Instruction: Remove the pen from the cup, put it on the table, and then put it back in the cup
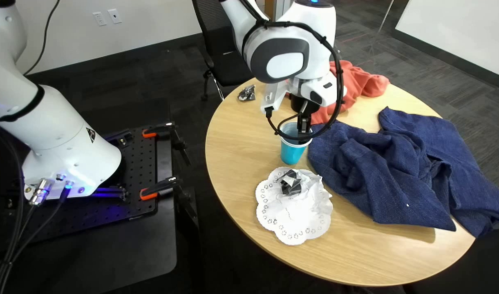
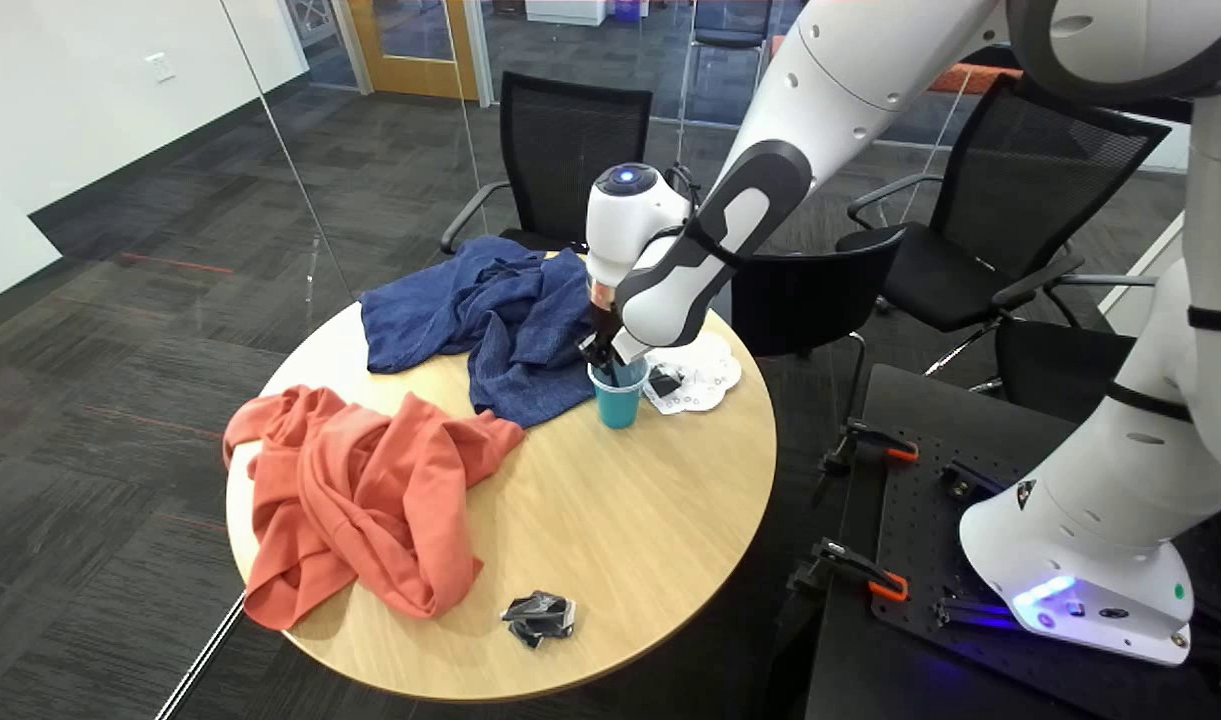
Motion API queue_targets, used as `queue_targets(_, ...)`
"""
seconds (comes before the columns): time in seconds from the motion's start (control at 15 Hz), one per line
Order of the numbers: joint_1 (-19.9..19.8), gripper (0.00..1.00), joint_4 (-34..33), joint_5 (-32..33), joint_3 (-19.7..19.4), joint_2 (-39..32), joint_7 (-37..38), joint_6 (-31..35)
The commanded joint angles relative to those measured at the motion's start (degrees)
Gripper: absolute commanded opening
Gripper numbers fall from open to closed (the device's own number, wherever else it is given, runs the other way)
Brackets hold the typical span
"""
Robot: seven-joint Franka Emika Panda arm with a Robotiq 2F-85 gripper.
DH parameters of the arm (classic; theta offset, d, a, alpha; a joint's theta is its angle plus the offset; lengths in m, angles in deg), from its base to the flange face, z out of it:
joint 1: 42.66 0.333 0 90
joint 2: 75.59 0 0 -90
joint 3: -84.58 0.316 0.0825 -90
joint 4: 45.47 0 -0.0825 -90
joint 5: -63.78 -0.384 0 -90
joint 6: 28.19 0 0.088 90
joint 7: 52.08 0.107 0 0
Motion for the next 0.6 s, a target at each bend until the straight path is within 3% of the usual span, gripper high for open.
queue_targets(0.0, 2.1, 0.33, -1.03, -0.83, -2.05, -1.54, -1.22, 2.3)
queue_targets(0.13, 2.69, 0.29, -1.11, -0.82, -2.6, -1.97, -1.14, 2.97)
queue_targets(0.27, 3.41, 0.06, -0.95, -0.78, -3.25, -2.2, -0.93, 3.66)
queue_targets(0.4, 4.12, 0.01, -0.75, -0.75, -3.82, -2.31, -0.78, 3.98)
queue_targets(0.53, 4.81, 0.04, 0.1, -0.71, -4.3, -1.78, -0.56, 4.24)
